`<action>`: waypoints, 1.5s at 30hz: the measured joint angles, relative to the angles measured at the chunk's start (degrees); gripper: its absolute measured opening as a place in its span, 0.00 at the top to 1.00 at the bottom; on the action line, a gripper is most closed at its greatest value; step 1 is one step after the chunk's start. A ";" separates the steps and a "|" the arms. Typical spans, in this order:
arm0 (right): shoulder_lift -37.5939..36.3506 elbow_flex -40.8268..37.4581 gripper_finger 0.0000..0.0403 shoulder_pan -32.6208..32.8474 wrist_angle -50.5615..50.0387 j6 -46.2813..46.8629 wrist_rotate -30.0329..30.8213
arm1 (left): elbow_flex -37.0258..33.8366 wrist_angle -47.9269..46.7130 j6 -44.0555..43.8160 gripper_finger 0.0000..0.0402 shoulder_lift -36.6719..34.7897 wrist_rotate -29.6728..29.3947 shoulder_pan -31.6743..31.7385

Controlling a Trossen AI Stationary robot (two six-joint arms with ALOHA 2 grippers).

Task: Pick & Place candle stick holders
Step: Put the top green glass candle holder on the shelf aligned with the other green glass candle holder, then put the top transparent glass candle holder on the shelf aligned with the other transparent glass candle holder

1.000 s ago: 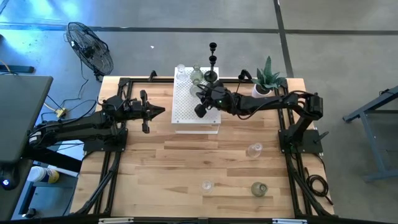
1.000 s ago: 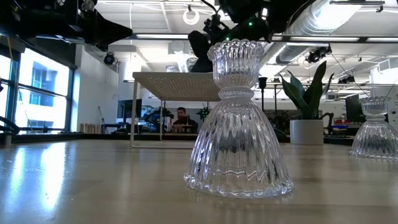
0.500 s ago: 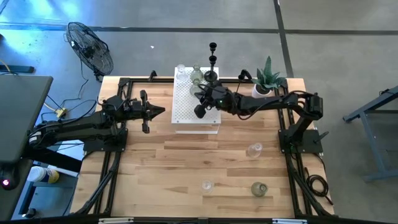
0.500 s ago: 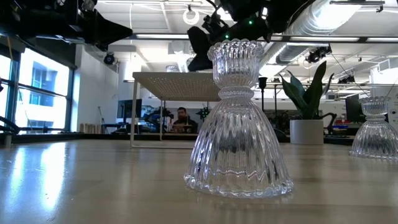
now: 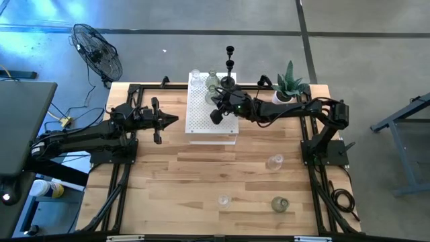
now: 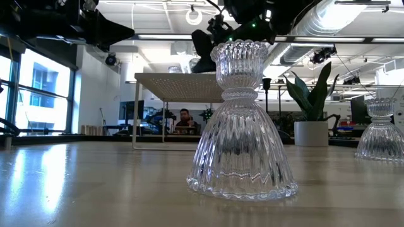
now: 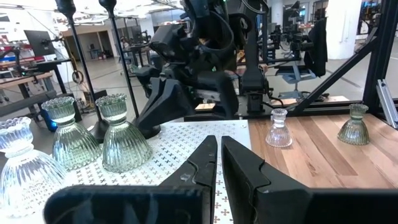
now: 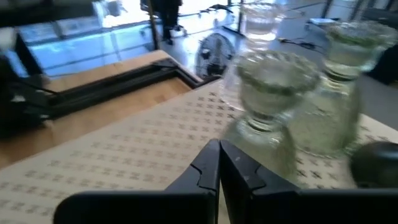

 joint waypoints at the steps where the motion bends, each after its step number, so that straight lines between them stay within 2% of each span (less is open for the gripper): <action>1: 0.00 0.00 1.00 0.08 0.63 -0.04 -1.26 | 0.00 0.00 0.00 0.95 0.00 0.00 0.00; 3: 0.00 0.00 1.00 0.26 1.59 -0.15 -2.20 | 0.00 0.00 0.00 0.95 0.00 -0.02 0.00; 8: 0.01 0.00 1.00 -0.21 0.22 -0.14 1.02 | 0.00 0.00 -0.02 0.95 -0.01 -0.04 0.00; 17: 0.02 0.00 1.00 -1.27 -0.47 0.24 2.89 | 0.00 0.00 -0.02 0.95 -0.01 -0.20 0.00; 22: -0.27 0.00 1.00 -0.55 -1.07 -0.98 2.25 | 0.00 -0.04 -0.02 0.95 -0.02 -0.17 0.00; 27: -3.84 -0.01 1.00 3.38 -6.48 -1.25 -0.46 | 0.00 -0.65 0.02 0.95 -0.02 -0.17 0.00; 32: -9.46 -0.02 1.00 11.15 -18.79 -1.79 0.79 | 0.02 -2.76 -0.77 0.95 -0.02 -0.13 -0.02; 37: -15.73 0.00 1.00 20.90 -33.76 4.27 4.87 | 0.02 -4.01 -1.72 0.95 0.85 -0.11 0.00; 41: -19.63 0.00 1.00 29.00 -48.65 15.83 7.48 | 0.02 -3.91 -1.44 0.95 2.28 0.00 0.00; 45: -21.90 -0.01 1.00 37.33 -65.96 35.64 11.32 | 0.02 -3.63 -1.19 0.95 3.53 0.00 0.00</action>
